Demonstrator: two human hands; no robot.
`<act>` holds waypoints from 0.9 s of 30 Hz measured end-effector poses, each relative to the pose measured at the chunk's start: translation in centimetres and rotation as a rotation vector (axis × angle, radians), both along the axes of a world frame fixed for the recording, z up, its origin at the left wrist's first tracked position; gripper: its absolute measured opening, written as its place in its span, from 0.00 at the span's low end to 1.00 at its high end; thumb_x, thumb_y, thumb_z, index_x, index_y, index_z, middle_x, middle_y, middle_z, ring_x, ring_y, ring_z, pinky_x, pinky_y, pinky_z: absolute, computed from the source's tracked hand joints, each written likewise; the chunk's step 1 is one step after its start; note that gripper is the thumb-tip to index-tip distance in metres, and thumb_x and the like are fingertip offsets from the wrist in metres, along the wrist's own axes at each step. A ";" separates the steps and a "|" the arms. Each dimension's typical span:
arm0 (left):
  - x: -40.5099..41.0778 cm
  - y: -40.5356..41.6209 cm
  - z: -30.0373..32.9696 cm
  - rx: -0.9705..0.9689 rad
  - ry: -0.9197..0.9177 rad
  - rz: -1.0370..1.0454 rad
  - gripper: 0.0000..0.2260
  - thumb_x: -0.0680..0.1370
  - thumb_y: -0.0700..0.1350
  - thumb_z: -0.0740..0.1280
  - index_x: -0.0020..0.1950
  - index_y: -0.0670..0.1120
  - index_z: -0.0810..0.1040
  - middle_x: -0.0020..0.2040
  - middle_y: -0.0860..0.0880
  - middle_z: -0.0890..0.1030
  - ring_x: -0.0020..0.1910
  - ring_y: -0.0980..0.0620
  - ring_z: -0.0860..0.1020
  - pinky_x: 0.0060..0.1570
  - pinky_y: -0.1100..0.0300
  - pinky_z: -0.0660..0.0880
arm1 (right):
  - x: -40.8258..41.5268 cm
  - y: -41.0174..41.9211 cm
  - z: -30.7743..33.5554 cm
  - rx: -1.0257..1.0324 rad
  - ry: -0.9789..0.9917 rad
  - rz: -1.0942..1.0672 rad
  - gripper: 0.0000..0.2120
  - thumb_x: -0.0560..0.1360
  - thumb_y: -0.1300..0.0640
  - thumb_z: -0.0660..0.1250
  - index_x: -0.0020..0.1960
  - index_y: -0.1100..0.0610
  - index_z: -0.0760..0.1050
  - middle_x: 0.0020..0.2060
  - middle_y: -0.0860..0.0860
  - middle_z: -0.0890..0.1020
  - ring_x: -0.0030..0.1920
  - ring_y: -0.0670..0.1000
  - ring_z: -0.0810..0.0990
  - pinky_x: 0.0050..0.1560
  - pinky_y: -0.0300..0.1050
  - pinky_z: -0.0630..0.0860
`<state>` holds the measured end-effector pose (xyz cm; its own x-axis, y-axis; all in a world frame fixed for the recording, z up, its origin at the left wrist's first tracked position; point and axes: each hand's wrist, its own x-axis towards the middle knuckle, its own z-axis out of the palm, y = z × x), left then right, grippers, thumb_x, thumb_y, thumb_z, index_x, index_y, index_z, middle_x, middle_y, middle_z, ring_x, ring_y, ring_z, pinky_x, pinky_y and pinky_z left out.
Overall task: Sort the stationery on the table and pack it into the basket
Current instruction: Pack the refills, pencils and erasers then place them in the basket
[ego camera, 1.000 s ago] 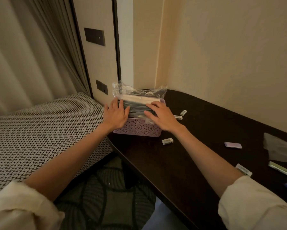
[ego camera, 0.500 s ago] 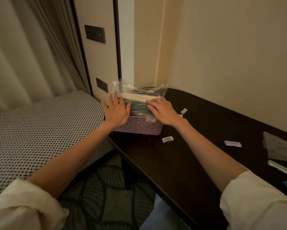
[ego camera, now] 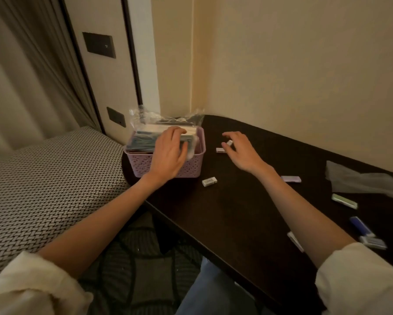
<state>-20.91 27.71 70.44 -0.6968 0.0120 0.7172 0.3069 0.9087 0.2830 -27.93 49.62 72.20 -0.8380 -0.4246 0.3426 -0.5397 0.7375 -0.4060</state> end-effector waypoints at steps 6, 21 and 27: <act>-1.2 7.8 0.1 -0.030 -0.105 -0.274 0.14 0.80 0.44 0.63 0.65 0.42 0.71 0.61 0.44 0.76 0.60 0.48 0.74 0.61 0.52 0.72 | 1.3 9.4 -2.5 0.112 -0.083 -0.219 0.23 0.79 0.55 0.63 0.72 0.57 0.64 0.69 0.56 0.69 0.71 0.55 0.66 0.69 0.50 0.65; -5.6 23.2 -2.8 -0.142 -0.433 -0.598 0.20 0.79 0.43 0.65 0.71 0.45 0.67 0.65 0.46 0.74 0.65 0.51 0.72 0.64 0.57 0.70 | 2.4 29.0 -3.7 0.192 -0.224 -0.637 0.29 0.73 0.72 0.63 0.73 0.60 0.65 0.70 0.60 0.69 0.68 0.60 0.70 0.66 0.55 0.70; -7.1 26.4 -3.1 -0.165 -0.449 -0.642 0.22 0.79 0.44 0.65 0.72 0.45 0.66 0.67 0.47 0.73 0.67 0.52 0.71 0.66 0.55 0.70 | 0.6 31.7 -4.5 0.332 -0.280 -0.648 0.28 0.73 0.70 0.65 0.71 0.55 0.68 0.66 0.57 0.73 0.65 0.57 0.73 0.65 0.54 0.72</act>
